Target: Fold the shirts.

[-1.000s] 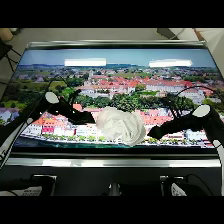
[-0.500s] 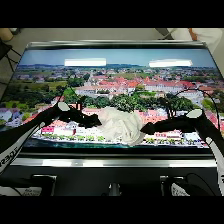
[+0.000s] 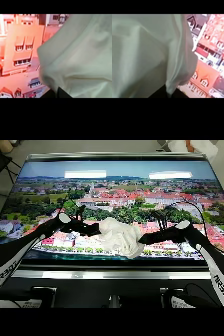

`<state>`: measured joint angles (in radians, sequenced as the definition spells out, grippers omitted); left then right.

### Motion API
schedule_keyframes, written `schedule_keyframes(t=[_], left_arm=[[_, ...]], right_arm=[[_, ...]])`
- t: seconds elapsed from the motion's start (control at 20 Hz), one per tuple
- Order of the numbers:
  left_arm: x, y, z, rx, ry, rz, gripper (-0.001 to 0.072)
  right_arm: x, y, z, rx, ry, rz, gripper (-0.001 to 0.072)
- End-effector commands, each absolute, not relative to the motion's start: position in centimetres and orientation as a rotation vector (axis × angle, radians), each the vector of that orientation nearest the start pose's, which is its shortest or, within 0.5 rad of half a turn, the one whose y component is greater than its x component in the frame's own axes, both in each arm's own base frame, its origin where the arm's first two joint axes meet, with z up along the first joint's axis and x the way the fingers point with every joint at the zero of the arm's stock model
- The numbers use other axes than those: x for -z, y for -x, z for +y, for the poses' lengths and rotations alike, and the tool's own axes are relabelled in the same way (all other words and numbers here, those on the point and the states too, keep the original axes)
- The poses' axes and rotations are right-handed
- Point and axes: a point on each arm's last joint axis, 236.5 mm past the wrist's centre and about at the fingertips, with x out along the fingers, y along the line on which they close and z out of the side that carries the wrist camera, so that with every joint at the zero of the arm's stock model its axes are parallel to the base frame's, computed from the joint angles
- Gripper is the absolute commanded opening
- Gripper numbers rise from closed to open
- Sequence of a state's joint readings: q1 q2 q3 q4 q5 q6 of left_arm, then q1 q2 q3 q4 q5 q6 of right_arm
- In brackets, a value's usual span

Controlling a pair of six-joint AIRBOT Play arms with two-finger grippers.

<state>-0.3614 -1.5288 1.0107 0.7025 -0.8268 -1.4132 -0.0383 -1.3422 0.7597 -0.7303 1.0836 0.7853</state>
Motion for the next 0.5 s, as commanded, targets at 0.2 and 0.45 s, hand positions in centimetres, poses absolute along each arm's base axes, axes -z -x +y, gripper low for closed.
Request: schedule_keyframes(t=[0.2,0.45], left_arm=[[-23.8,-42.2,-20.3,0.599,0.247,0.524,0.0031],[-44.6,-33.2,-13.3,0.515,0.237,-0.004,0.003]], right_arm=[[-20.3,-40.8,5.6,-0.55,0.244,0.611,0.0017],[-41.4,-33.1,4.1,-0.297,0.422,0.11,0.0016]])
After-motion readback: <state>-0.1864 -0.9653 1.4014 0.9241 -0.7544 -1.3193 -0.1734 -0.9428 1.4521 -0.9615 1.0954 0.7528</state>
